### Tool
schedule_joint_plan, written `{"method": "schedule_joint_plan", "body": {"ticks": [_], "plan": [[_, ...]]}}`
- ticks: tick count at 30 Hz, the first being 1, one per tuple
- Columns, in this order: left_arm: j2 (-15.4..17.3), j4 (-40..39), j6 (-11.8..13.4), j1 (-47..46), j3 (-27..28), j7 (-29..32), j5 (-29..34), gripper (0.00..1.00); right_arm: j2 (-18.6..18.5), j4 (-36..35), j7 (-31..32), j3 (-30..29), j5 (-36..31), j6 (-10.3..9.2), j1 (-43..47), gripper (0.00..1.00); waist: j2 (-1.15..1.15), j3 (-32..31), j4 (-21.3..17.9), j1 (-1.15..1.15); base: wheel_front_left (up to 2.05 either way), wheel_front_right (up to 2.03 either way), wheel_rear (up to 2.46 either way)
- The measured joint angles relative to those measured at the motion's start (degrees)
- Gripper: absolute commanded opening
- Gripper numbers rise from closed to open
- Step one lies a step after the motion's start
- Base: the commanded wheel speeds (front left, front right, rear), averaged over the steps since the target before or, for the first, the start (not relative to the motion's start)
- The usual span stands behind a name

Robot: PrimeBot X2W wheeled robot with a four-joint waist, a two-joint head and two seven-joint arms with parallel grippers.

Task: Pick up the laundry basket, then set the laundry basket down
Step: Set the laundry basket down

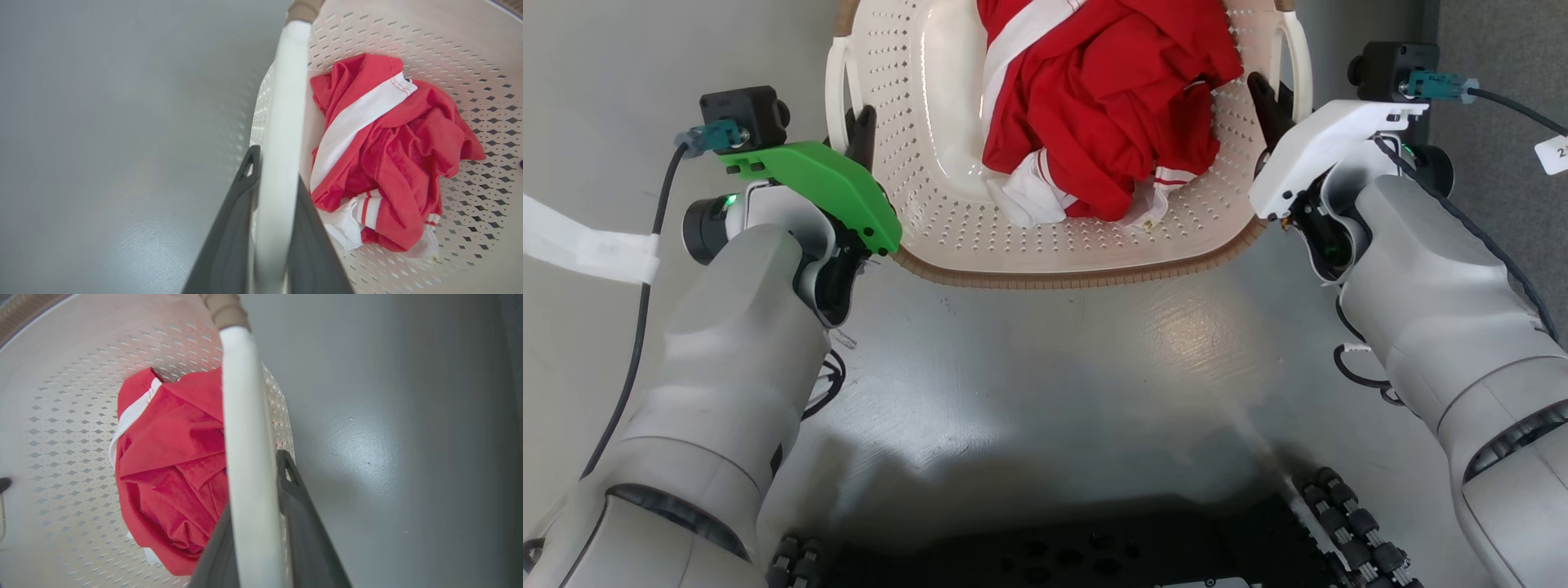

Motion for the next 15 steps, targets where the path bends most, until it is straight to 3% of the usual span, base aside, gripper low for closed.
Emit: {"method": "schedule_joint_plan", "body": {"ticks": [1, 2, 3, 4, 5, 15], "plan": [[0.0, 0.0, 0.0, -0.1, -0.1, 0.0, 0.0, 0.0, 0.0, 0.1, 0.0, 0.0, 0.0, 0.0, -0.1, 0.0, 0.0, 0.1, 0.0, 0.0, 0.0, 0.0, 0.0], [0.0, 0.1, 0.0, -0.1, -0.4, 0.0, 0.1, 0.0, 0.1, 0.2, -0.1, 0.0, 0.0, 0.0, -0.1, 0.09, 0.0, 0.1, 0.0, 0.0, 0.0, 0.0, 0.0], [0.0, 0.2, 0.0, -0.2, -0.6, 0.0, 0.4, 0.27, 0.1, 0.3, -0.1, -0.1, 0.0, 0.0, -0.2, 0.33, 0.0, 0.2, 0.0, 0.0, 0.0, 0.0, 0.0], [0.0, 0.3, 0.0, -0.2, -0.7, -0.1, 0.6, 0.75, 0.1, 0.4, -0.6, -0.2, 0.0, 0.02, -0.3, 0.64, 0.0, 0.2, -0.1, 0.0, 0.0, 0.0, 0.0], [0.0, 0.5, -0.1, -0.2, -0.7, -0.2, 0.6, 1.0, 0.1, 0.6, -0.8, -0.3, 0.0, 0.02, -0.4, 1.0, 0.0, 0.3, -0.1, 0.0, 0.0, 0.0, 0.0], [0.1, 1.2, -0.2, -0.9, -0.9, -0.6, 0.5, 1.0, 0.1, 1.7, -1.5, -1.0, 0.0, 0.01, -1.3, 1.0, 0.0, 0.1, -0.3, 0.0, 0.0, 0.0, 0.0]]}}
